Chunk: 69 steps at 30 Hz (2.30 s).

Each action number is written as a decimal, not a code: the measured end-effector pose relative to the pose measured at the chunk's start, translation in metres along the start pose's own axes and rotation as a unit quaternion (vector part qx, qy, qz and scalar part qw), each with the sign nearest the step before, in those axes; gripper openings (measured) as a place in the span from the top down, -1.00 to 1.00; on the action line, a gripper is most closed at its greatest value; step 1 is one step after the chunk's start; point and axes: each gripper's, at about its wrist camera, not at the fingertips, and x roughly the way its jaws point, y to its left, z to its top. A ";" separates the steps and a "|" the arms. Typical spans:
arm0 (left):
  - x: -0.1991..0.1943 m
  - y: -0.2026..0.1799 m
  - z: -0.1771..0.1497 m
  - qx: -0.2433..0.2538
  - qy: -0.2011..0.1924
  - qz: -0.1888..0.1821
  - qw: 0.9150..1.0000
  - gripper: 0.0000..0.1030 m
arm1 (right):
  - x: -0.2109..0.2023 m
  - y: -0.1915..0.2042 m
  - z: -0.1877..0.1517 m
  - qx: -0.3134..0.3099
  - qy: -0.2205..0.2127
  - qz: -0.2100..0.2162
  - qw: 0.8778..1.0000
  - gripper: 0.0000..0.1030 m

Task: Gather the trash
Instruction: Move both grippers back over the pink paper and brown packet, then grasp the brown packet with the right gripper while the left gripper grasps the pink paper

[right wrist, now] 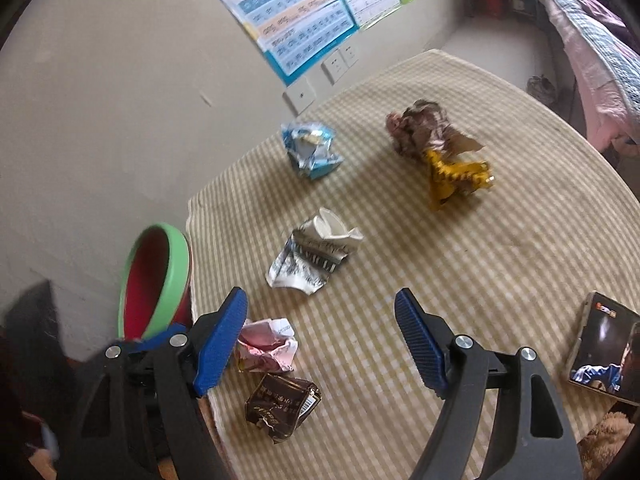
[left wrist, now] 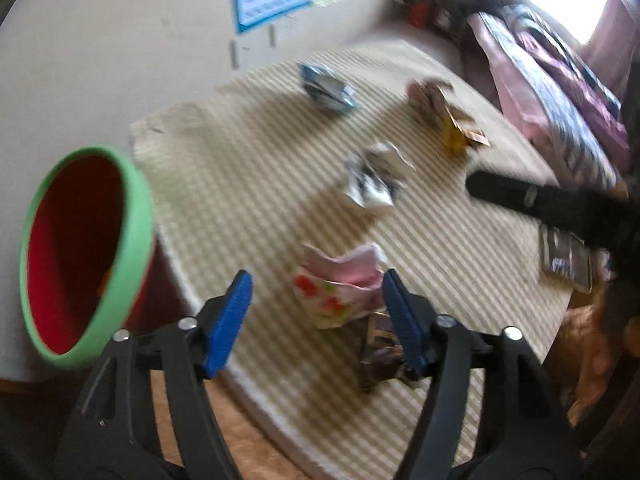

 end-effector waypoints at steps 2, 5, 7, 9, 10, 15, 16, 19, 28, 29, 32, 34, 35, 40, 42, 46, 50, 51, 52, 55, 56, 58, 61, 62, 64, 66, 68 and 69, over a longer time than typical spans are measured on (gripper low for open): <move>0.016 -0.012 0.000 0.015 0.019 0.006 1.000 -0.29 | -0.006 -0.002 -0.001 0.003 -0.003 0.004 1.000 -0.43; 0.032 -0.018 -0.001 0.019 0.044 0.008 0.999 0.02 | -0.016 -0.002 -0.002 0.004 -0.008 0.009 1.000 -0.43; 0.032 -0.020 -0.001 0.017 0.041 0.012 0.999 0.08 | -0.024 -0.004 -0.002 0.005 -0.015 0.014 1.000 -0.43; 0.026 -0.021 -0.002 0.016 0.039 0.014 0.999 0.29 | -0.032 -0.004 -0.002 0.005 -0.021 0.017 1.000 -0.43; 0.022 -0.022 -0.003 0.016 0.037 0.019 0.999 0.69 | -0.033 -0.004 -0.003 0.004 -0.023 0.016 1.000 -0.43; 0.002 -0.013 -0.008 -0.010 0.022 0.033 0.999 0.83 | -0.034 -0.005 -0.013 -0.002 -0.004 -0.001 1.000 -0.45; -0.001 -0.012 -0.009 -0.012 0.021 0.036 0.999 0.83 | -0.032 -0.006 -0.016 -0.004 0.002 -0.006 1.000 -0.45; -0.009 -0.009 -0.013 -0.020 0.016 0.045 0.999 0.83 | -0.019 -0.005 -0.025 -0.003 0.030 -0.012 0.999 -0.45; -0.045 0.020 -0.017 -0.078 -0.030 0.033 0.996 0.42 | 0.043 0.021 -0.065 -0.024 0.134 0.002 0.991 -0.45; -0.047 0.022 -0.018 -0.081 -0.034 0.033 0.996 0.39 | 0.048 0.023 -0.069 -0.027 0.140 0.000 0.990 -0.45; -0.052 0.028 -0.021 -0.091 -0.038 0.031 0.995 0.29 | 0.061 0.030 -0.076 -0.039 0.153 -0.005 0.987 -0.45; -0.053 0.030 -0.021 -0.092 -0.040 0.032 0.994 0.26 | 0.067 0.032 -0.079 -0.047 0.158 -0.010 0.986 -0.44; -0.053 0.030 -0.021 -0.092 -0.041 0.032 0.994 0.25 | 0.069 0.032 -0.080 -0.049 0.156 -0.010 0.986 -0.41; -0.048 0.028 -0.018 -0.084 -0.044 0.023 0.995 0.24 | 0.062 0.030 -0.079 -0.045 0.151 0.014 0.987 -0.01; -0.047 0.025 -0.017 -0.075 -0.047 0.021 0.996 0.16 | 0.055 0.024 -0.073 -0.037 0.141 0.017 0.989 0.06; -0.037 0.019 -0.015 -0.066 -0.042 0.008 0.997 0.03 | 0.033 0.002 -0.059 -0.014 0.102 0.001 0.995 0.06; -0.022 0.011 -0.013 -0.046 -0.030 -0.006 0.998 -0.16 | 0.019 -0.025 -0.048 0.034 0.077 -0.006 0.996 0.06; -0.017 0.008 -0.012 -0.034 -0.029 -0.012 0.999 -0.19 | 0.017 -0.033 -0.046 0.049 0.072 -0.003 0.996 0.06; -0.013 0.005 -0.011 -0.020 -0.029 -0.015 0.999 -0.25 | 0.016 -0.038 -0.044 0.058 0.070 0.000 0.996 0.06; -0.006 -0.003 -0.007 0.025 -0.038 -0.018 0.999 -0.45 | 0.019 -0.049 -0.042 0.074 0.072 0.007 0.995 0.06; -0.004 -0.004 -0.006 0.038 -0.040 -0.021 0.998 -0.46 | 0.020 -0.050 -0.042 0.076 0.074 0.008 0.994 0.06; 0.002 -0.005 -0.004 0.066 -0.039 -0.025 0.997 -0.46 | 0.027 -0.049 -0.042 0.078 0.081 0.009 0.994 0.06; 0.011 -0.002 0.000 0.072 -0.029 -0.041 0.996 -0.46 | 0.030 -0.049 -0.041 0.074 0.089 0.011 0.993 0.06; 0.015 -0.002 0.002 0.072 -0.023 -0.047 0.996 -0.46 | 0.033 -0.048 -0.040 0.072 0.089 0.011 0.993 0.05; 0.022 -0.004 0.003 0.077 -0.015 -0.052 0.996 -0.46 | 0.035 -0.047 -0.039 0.068 0.090 0.008 0.994 0.05; 0.028 -0.008 0.003 0.083 -0.007 -0.055 0.995 -0.46 | 0.038 -0.047 -0.039 0.066 0.090 0.002 0.994 0.05; 0.034 -0.011 0.001 0.087 0.002 -0.057 0.995 -0.38 | 0.040 -0.048 -0.040 0.065 0.090 -0.007 0.994 0.05; 0.037 -0.013 0.000 0.090 0.004 -0.054 0.994 -0.33 | 0.041 -0.049 -0.041 0.065 0.089 -0.011 0.994 0.05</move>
